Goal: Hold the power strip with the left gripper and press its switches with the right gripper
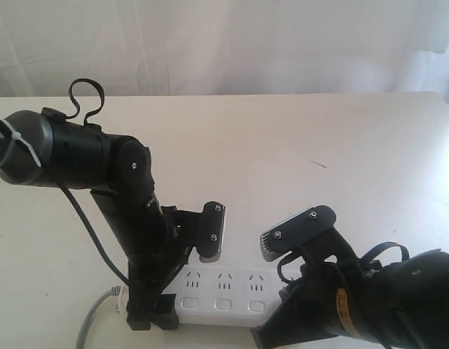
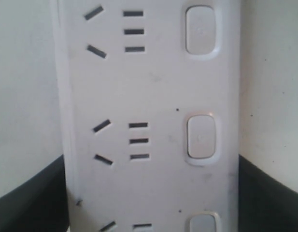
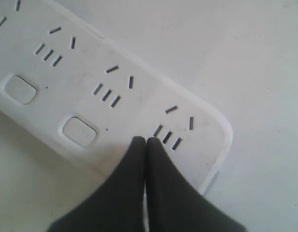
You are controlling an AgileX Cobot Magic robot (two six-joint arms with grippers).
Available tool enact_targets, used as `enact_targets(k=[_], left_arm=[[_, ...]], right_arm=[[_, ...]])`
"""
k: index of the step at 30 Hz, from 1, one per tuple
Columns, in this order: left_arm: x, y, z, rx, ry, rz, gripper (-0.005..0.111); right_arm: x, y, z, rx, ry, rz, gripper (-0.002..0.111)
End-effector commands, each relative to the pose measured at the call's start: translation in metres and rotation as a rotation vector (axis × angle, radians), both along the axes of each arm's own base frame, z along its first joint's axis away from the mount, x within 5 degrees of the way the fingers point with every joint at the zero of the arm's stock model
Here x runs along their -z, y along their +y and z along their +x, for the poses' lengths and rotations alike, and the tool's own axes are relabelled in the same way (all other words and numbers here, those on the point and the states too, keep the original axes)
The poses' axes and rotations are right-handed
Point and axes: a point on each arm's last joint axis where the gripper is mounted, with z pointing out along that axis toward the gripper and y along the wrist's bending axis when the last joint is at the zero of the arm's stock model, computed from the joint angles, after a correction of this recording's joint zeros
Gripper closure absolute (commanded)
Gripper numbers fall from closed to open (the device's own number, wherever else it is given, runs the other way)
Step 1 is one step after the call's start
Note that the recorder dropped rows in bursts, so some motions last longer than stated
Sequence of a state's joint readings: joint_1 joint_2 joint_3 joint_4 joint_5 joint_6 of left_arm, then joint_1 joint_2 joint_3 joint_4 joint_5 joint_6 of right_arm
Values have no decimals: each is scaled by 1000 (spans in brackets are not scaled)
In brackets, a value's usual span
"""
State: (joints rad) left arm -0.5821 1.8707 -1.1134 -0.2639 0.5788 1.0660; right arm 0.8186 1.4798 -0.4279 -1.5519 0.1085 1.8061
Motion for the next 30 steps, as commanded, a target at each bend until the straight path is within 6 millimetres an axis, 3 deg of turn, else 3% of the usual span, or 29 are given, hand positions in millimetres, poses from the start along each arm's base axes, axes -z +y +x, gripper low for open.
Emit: enact_targets(k=[1, 13, 24, 27, 30], left_arm=[[3, 2, -5, -10, 56, 17, 107], [3, 2, -5, -10, 56, 17, 107], [3, 2, -5, -12, 57, 17, 107], [3, 1, -5, -13, 52, 16, 107], [3, 1, -3, -24, 38, 8, 107]], right_arm=[[6, -5, -7, -5, 36, -1, 108], [7, -4, -9, -9, 56, 9, 108], [43, -16, -19, 8, 173, -129, 108], [40, -17, -18, 9, 154, -125, 108], [14, -15, -12, -9, 32, -67, 108]])
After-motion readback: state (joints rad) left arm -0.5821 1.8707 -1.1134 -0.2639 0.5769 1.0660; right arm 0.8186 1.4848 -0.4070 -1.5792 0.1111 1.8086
